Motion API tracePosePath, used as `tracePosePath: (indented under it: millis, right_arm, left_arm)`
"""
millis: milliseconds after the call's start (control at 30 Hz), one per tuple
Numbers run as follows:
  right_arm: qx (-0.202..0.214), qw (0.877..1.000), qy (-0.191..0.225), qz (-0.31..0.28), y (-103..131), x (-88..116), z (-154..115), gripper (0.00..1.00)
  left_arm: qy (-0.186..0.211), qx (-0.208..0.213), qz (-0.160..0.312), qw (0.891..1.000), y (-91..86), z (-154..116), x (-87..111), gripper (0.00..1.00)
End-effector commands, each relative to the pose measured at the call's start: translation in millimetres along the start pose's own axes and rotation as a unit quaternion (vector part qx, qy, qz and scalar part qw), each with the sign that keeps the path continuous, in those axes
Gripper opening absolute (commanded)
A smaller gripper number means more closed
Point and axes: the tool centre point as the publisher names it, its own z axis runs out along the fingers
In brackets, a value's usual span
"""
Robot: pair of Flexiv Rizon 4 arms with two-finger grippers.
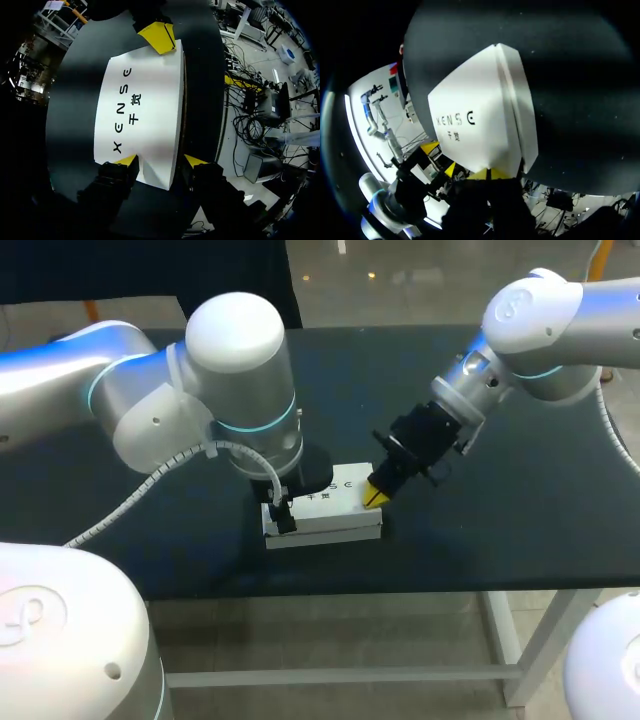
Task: Assemble the packaging by folding the flat box into shape, placing the metal phone stand inside, and closing the box properly
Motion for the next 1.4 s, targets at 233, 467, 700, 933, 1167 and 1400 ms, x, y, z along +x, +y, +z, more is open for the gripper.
tracePosePath:
  millis: [233,467,700,933,1167,1400]
  right_arm:
    - [-0.001,1.0,-0.001,0.003,1.2,-1.3,3.2,0.0]
    - [-0.001,1.0,-0.001,0.006,2.8,-2.4,4.5,0.0]
    - [-0.001,1.0,-0.002,0.008,4.3,-3.2,5.5,0.0]
    - [0.0,1.0,-0.002,0.009,4.9,-3.3,6.3,0.0]
    - [0.0,1.0,-0.003,0.011,6.4,-5.3,8.3,0.0]
    - [0.005,1.0,0.003,0.02,10.7,-13.3,11.8,0.0]
  left_arm:
    - [-0.002,0.016,-0.002,1.0,9.9,-4.5,1.3,0.55]
    - [-0.005,0.044,0.005,0.999,12.5,-13.3,1.3,0.36]
    - [0.001,0.065,-0.008,0.998,13.6,-9.1,-7.2,0.0]
    - [0.019,0.062,-0.009,0.998,10.9,4.9,-12.9,0.0]
    - [0.026,0.061,-0.009,0.998,12.3,14.0,-10.8,0.0]
    - [0.027,0.056,-0.007,0.998,12.1,18.3,-4.1,0.0]
